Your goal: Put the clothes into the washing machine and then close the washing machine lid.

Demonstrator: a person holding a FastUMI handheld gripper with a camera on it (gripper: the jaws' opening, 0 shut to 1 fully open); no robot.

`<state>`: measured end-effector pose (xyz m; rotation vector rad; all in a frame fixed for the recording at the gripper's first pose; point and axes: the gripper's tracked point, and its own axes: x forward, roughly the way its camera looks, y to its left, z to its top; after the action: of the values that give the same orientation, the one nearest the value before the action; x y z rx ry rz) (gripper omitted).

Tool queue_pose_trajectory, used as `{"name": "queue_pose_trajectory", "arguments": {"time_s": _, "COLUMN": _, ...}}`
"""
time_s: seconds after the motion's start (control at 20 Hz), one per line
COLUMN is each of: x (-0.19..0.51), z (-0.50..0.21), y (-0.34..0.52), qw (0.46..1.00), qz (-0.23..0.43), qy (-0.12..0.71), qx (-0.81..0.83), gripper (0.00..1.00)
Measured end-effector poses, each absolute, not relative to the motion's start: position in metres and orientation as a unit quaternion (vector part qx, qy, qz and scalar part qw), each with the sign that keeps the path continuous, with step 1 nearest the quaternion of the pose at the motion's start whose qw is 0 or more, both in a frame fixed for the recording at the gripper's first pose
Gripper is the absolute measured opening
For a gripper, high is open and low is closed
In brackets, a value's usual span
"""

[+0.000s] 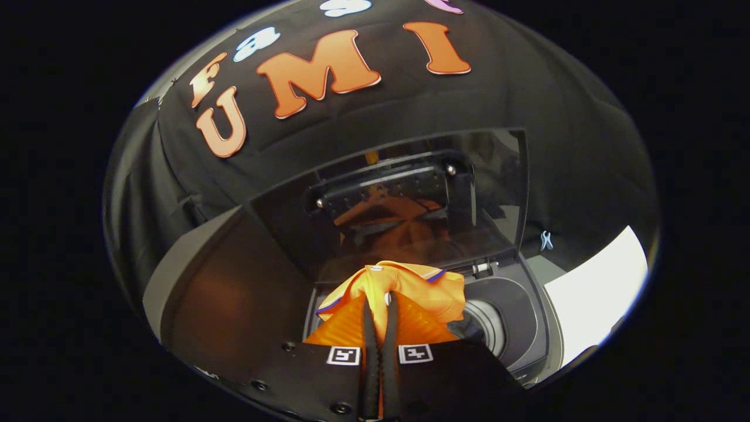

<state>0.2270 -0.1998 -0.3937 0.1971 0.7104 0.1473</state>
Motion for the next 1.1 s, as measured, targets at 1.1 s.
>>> {"name": "queue_pose_trajectory", "arguments": {"time_s": 1.1, "x": 0.225, "z": -0.567, "y": -0.225, "qw": 0.871, "qz": 0.015, "qy": 0.488, "qx": 0.053, "gripper": 0.11}}
